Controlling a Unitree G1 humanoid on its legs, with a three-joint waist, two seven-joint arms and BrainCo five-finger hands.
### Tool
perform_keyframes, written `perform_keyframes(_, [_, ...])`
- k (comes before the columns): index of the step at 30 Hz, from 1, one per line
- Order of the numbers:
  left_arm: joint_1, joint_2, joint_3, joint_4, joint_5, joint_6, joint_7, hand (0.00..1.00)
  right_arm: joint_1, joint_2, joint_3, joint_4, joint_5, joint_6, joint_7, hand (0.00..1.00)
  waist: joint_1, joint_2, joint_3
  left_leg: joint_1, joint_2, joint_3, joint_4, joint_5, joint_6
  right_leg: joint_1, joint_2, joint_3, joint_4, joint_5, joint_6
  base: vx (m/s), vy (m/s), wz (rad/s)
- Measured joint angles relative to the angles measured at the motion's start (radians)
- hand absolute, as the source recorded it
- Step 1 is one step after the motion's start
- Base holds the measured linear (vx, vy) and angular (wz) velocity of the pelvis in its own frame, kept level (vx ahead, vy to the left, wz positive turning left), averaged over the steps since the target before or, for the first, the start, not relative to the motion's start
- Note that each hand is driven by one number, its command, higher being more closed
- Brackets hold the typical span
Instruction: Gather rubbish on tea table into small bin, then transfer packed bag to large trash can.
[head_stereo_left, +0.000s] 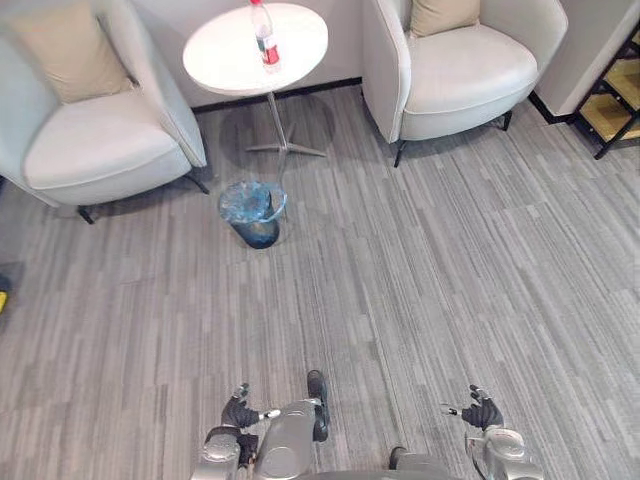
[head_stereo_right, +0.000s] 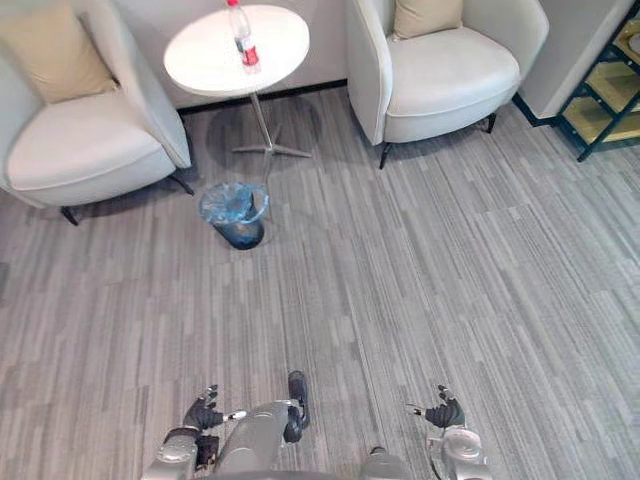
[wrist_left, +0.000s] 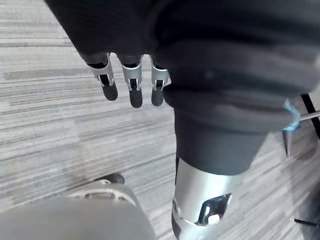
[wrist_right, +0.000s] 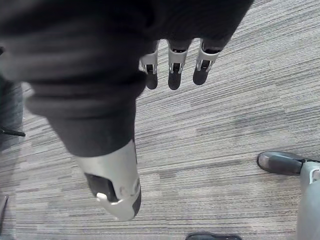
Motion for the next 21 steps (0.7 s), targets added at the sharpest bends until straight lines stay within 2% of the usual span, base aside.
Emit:
perform_keyframes(1, [-0.004,0.001,0.0,0.002,0.0,0.0,0.003,0.0,-0.004,0.001,-0.001,0.0,-0.005,0.0,0.0,0.0,0.004,-0.013,0.0,0.016,-0.008,0.014,0.024,-0.041,0.009,-0.026,-0.018,0.013,0.094,-0.011,0.022,0.44,0.189,-0.06])
perform_keyframes(2, [-0.003,0.001,-0.001,0.004,0.0,0.0,0.003,0.0,-0.009,0.004,-0.002,-0.001,-0.007,0.0,0.0,0.0,0.007,-0.014,-0.001,0.036,-0.012,0.016,0.023,-0.057,0.009,-0.056,-0.025,0.026,0.176,-0.013,0.04,0.53,0.234,-0.17])
perform_keyframes(3, [-0.002,0.001,-0.005,0.008,0.0,0.003,0.003,0.0,-0.01,0.012,0.0,-0.001,-0.009,-0.002,0.001,0.0,0.0,-0.013,0.0,0.084,-0.016,0.015,0.012,-0.083,0.011,-0.12,-0.035,0.045,0.36,0.008,0.122,0.43,0.185,-0.07])
perform_keyframes(4, [-0.001,0.005,-0.012,0.006,0.0,0.003,0.004,0.0,-0.008,0.019,0.001,-0.001,-0.011,-0.002,0.001,0.0,-0.001,-0.015,-0.002,0.111,-0.021,0.011,0.0,-0.095,0.011,-0.152,-0.042,0.053,0.458,0.023,0.184,0.53,0.188,0.07])
perform_keyframes(5, [-0.007,0.014,-0.026,0.007,0.0,0.005,0.004,0.0,-0.002,0.032,0.0,-0.001,-0.016,-0.002,0.003,0.0,-0.003,-0.016,-0.002,0.165,-0.031,-0.001,-0.021,-0.11,0.023,-0.22,-0.04,0.059,0.641,0.01,0.202,0.36,0.087,0.14])
perform_keyframes(6, [-0.012,0.017,-0.041,0.007,0.0,0.007,0.004,0.0,0.003,0.034,0.001,-0.001,-0.017,-0.001,0.003,0.0,-0.004,-0.016,-0.002,0.195,-0.037,-0.009,-0.037,-0.116,0.027,-0.249,-0.04,0.049,0.709,-0.003,0.193,0.46,0.069,0.38])
perform_keyframes(7, [-0.018,0.021,-0.064,0.005,0.0,0.007,0.005,0.0,0.011,0.035,0.002,-0.001,-0.017,0.0,0.004,0.0,-0.02,-0.011,-0.001,0.271,-0.044,-0.024,-0.081,-0.12,0.033,-0.304,-0.044,-0.004,0.771,-0.04,0.144,0.38,0.025,0.45])
perform_keyframes(8, [-0.018,0.021,-0.07,0.005,-0.001,0.007,0.006,0.0,0.011,0.035,0.003,-0.001,-0.017,0.0,0.003,0.0,-0.031,-0.007,0.0,0.3,-0.043,-0.037,-0.098,-0.12,0.033,-0.323,-0.043,-0.041,0.764,-0.056,0.113,0.48,-0.003,0.58])
perform_keyframes(9, [-0.02,0.02,-0.071,0.005,-0.001,0.007,0.006,0.0,0.011,0.034,0.003,-0.001,-0.017,0.0,0.003,0.0,-0.045,0.004,0.0,0.353,-0.035,-0.056,-0.135,-0.12,0.032,-0.367,-0.035,-0.11,0.717,-0.085,0.057,0.58,-0.077,0.47])
perform_keyframes(10, [-0.021,0.016,-0.07,0.005,-0.004,0.007,0.006,0.0,0.009,0.03,0.003,-0.002,-0.017,-0.001,0.003,0.0,-0.056,0.019,0.004,0.393,-0.014,-0.071,-0.161,-0.12,0.031,-0.412,-0.014,-0.162,0.635,-0.095,0.023,0.59,-0.1,0.42])
perform_keyframes(11, [-0.026,0.013,-0.07,0.006,-0.006,0.007,0.006,0.0,0.008,0.028,0.002,-0.002,-0.016,-0.002,0.003,0.0,-0.059,0.03,0.008,0.408,0.0,-0.074,-0.168,-0.121,0.031,-0.436,0.001,-0.179,0.577,-0.083,0.004,0.58,-0.149,0.38])
perform_keyframes(12, [-0.033,0.01,-0.071,0.007,-0.006,0.007,0.006,0.0,0.011,0.024,0.002,-0.002,-0.016,-0.002,0.003,0.0,-0.06,0.044,0.012,0.435,0.023,-0.077,-0.176,-0.122,0.025,-0.482,0.022,-0.197,0.45,-0.041,-0.019,0.48,-0.165,0.44])
perform_keyframes(13, [-0.036,0.01,-0.07,0.007,-0.006,0.007,0.007,0.0,0.013,0.024,0.002,-0.002,-0.016,-0.002,0.003,0.0,-0.065,0.044,0.012,0.46,0.042,-0.083,-0.178,-0.132,-0.011,-0.503,0.037,-0.196,0.302,0.053,-0.027,0.5,-0.189,0.49])
perform_keyframes(14, [-0.035,0.012,-0.07,0.007,-0.006,0.007,0.006,0.0,0.017,0.025,0.003,-0.002,-0.016,-0.002,0.003,0.0,-0.07,0.037,0.011,0.477,0.047,-0.086,-0.178,-0.142,-0.032,-0.503,0.044,-0.195,0.213,0.12,-0.028,0.53,-0.246,0.62])
perform_keyframes(15, [-0.029,0.022,-0.069,0.008,-0.006,0.007,0.007,0.0,0.043,0.028,0.003,-0.002,-0.015,-0.002,0.003,0.0,-0.08,0.006,-0.002,0.517,0.042,-0.095,-0.179,-0.183,-0.096,-0.498,0.034,-0.171,0.065,0.287,-0.03,0.46,-0.238,0.57])
perform_keyframes(16, [-0.025,0.027,-0.068,0.012,-0.006,0.007,0.007,0.0,0.05,0.029,0.002,-0.002,-0.015,-0.002,0.002,0.0,-0.085,-0.008,-0.004,0.537,0.041,-0.1,-0.183,-0.204,-0.125,-0.492,0.022,-0.164,0.068,0.429,-0.07,0.55,-0.298,0.29])
perform_keyframes(17, [-0.03,0.001,-0.064,0.039,-0.006,0.008,0.005,0.0,0.024,0.008,-0.003,0.001,-0.015,0.002,0.0,0.0,-0.08,0.046,-0.003,0.553,0.099,-0.095,-0.189,-0.205,-0.152,-0.505,0.069,-0.185,0.137,0.38,-0.099,0.58,-0.336,0.22])
perform_keyframes(18, [-0.041,-0.003,-0.06,0.041,-0.005,0.005,0.004,0.0,0.014,0.011,-0.006,-0.01,-0.015,-0.004,0.001,0.0,-0.094,0.043,-0.001,0.547,0.116,-0.109,-0.16,-0.178,-0.183,-0.522,0.07,-0.197,0.217,0.279,-0.114,0.54,-0.328,0.1])
perform_keyframes(19, [-0.048,-0.006,-0.06,0.044,-0.005,0.004,0.004,0.0,0.014,0.011,-0.006,-0.01,-0.015,-0.005,0.002,0.0,-0.094,0.042,0.0,0.535,0.126,-0.11,-0.122,-0.171,-0.19,-0.522,0.072,-0.202,0.245,0.245,-0.123,0.5,-0.348,0.37])
perform_keyframes(20, [-0.054,-0.014,-0.057,0.046,-0.005,0.004,0.004,0.0,0.016,0.01,-0.006,-0.003,-0.015,-0.005,0.001,0.0,-0.09,0.045,-0.001,0.492,0.148,-0.13,0.004,-0.159,-0.21,-0.501,0.081,-0.213,0.269,0.189,-0.119,0.39,-0.304,0.22])
perform_keyframes(21, [-0.053,-0.019,-0.054,0.046,-0.006,0.004,0.003,0.0,0.018,0.011,0.001,-0.001,-0.014,-0.001,0.001,0.0,-0.088,0.047,0.001,0.429,0.172,-0.143,0.162,-0.131,-0.231,-0.463,0.096,-0.218,0.249,0.172,-0.118,0.39,-0.291,0.18])
